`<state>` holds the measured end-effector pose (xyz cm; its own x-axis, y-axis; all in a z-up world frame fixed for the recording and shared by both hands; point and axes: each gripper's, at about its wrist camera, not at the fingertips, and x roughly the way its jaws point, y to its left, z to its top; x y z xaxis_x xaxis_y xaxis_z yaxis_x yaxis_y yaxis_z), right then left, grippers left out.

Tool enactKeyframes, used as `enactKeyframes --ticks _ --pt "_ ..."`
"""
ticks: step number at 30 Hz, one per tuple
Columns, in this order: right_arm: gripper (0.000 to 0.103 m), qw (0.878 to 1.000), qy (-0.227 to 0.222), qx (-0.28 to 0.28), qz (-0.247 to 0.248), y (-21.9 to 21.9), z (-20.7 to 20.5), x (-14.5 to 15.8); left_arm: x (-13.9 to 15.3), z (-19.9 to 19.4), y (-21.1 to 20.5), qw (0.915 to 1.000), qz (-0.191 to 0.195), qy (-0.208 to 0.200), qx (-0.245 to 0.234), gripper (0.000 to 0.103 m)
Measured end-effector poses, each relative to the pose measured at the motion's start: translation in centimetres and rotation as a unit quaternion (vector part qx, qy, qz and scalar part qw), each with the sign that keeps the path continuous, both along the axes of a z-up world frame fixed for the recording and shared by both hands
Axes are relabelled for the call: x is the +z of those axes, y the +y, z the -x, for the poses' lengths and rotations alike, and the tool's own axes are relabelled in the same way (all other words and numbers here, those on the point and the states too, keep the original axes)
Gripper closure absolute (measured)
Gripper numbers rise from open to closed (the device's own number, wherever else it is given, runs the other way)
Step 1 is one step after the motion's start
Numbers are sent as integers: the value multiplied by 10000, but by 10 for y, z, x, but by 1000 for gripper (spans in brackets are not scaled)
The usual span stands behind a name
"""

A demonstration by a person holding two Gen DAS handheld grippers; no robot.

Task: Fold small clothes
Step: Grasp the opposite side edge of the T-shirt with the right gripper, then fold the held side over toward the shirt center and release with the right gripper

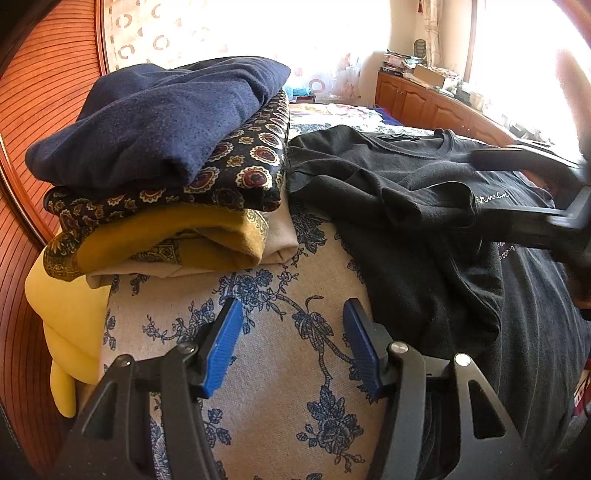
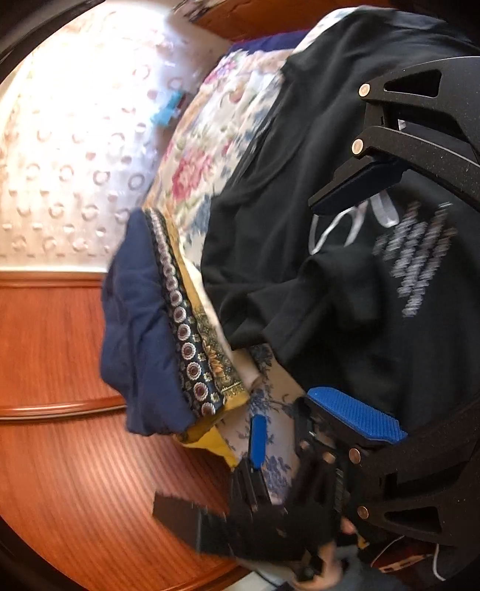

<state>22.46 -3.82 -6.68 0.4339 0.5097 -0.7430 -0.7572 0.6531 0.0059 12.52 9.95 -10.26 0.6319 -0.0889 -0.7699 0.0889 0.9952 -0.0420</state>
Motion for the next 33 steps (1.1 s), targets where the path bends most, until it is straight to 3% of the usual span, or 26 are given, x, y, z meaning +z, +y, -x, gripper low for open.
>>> enactKeyframes --ticks 6,11,13,17,22,24,25,29,33 --pt "29 9979 632 -50 158 13 -36 -26 0 0 1 10000 8 -2 5 46" --pt "76 9957 928 -42 56 -1 -43 -32 0 0 1 10000 6 -2 5 46" --pt "88 9965 826 -121 -76 -12 -42 -26 0 0 0 10000 7 -2 6 46" --pt "92 9955 506 -663 -441 -40 -35 -5 0 0 1 10000 7 -3 5 46" --pt "91 9827 188 -1776 -494 -81 -36 11 0 0 1 10000 7 -3 5 45" --pt "64 9799 44 -1973 -282 -85 -38 10 0 0 1 10000 3 -3 5 45" --pt "50 9803 -8 -1961 -256 -87 -36 12 0 0 1 10000 -2 -4 6 45" --pt "50 9847 -74 -1698 -372 -87 -21 19 0 0 1 10000 -1 -3 8 45" --pt "50 9925 194 -1031 -625 -66 -6 18 0 0 1 10000 3 -4 8 45"
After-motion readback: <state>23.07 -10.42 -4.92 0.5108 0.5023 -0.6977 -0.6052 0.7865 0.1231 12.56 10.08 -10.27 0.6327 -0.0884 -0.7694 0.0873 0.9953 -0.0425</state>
